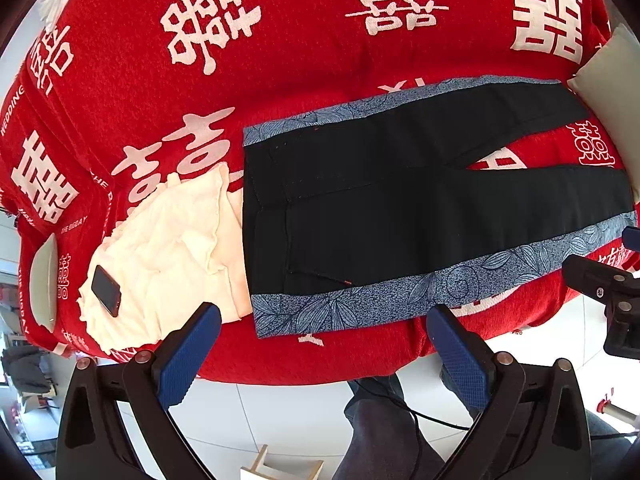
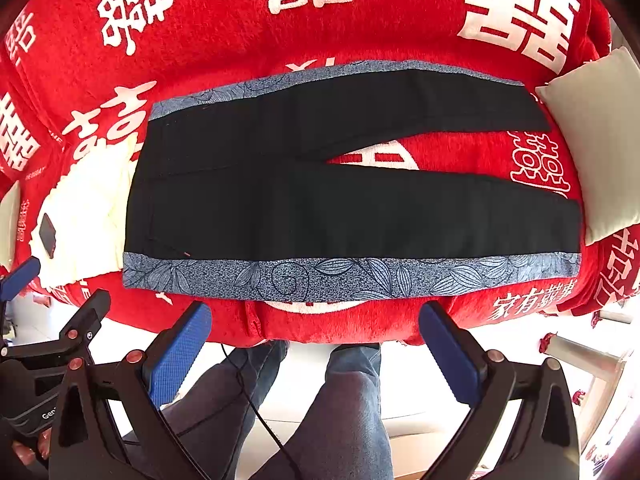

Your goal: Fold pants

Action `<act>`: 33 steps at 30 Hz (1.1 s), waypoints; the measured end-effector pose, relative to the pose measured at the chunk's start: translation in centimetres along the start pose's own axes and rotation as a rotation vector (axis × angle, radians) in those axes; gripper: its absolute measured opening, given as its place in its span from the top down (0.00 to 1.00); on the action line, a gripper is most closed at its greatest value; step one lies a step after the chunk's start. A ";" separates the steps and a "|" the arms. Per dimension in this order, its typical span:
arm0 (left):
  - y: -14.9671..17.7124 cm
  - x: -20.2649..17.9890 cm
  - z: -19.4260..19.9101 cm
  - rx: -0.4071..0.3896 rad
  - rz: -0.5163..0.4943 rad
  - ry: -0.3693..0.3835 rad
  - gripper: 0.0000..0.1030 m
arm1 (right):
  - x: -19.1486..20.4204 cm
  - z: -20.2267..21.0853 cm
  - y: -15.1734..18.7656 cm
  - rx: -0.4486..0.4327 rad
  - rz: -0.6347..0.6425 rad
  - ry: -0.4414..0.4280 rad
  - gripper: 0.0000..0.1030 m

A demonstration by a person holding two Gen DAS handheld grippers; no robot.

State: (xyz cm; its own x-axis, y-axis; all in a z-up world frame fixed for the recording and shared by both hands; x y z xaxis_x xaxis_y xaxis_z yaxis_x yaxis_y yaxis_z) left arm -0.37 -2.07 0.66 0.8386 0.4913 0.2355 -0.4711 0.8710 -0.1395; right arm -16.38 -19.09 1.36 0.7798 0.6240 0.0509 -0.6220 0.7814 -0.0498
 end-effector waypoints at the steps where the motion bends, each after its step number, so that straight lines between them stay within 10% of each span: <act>1: 0.0 -0.1 0.0 0.000 0.000 -0.001 0.00 | 0.0 0.0 0.0 0.000 0.000 0.000 0.00; 33: -0.4 -2.0 0.3 0.036 0.062 -0.024 0.00 | -2.4 -0.4 -1.0 0.019 0.014 -0.055 0.00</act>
State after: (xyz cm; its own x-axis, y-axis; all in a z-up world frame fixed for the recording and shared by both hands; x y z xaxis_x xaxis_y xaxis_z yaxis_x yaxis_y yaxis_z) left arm -1.96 -3.44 0.48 0.8007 0.5440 0.2509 -0.5318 0.8382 -0.1204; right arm -17.60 -21.39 0.84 0.7660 0.6342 0.1054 -0.6348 0.7720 -0.0323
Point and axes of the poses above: each gripper's, at about its wrist camera, not at the fingertips, and z roughly against the way its jaws point, x to its left, y to its underside, the point moved 2 cm from there along -z, roughly the way its jaws point, and after that the axes turned 15 degrees about -z, right-handed, at the moved point
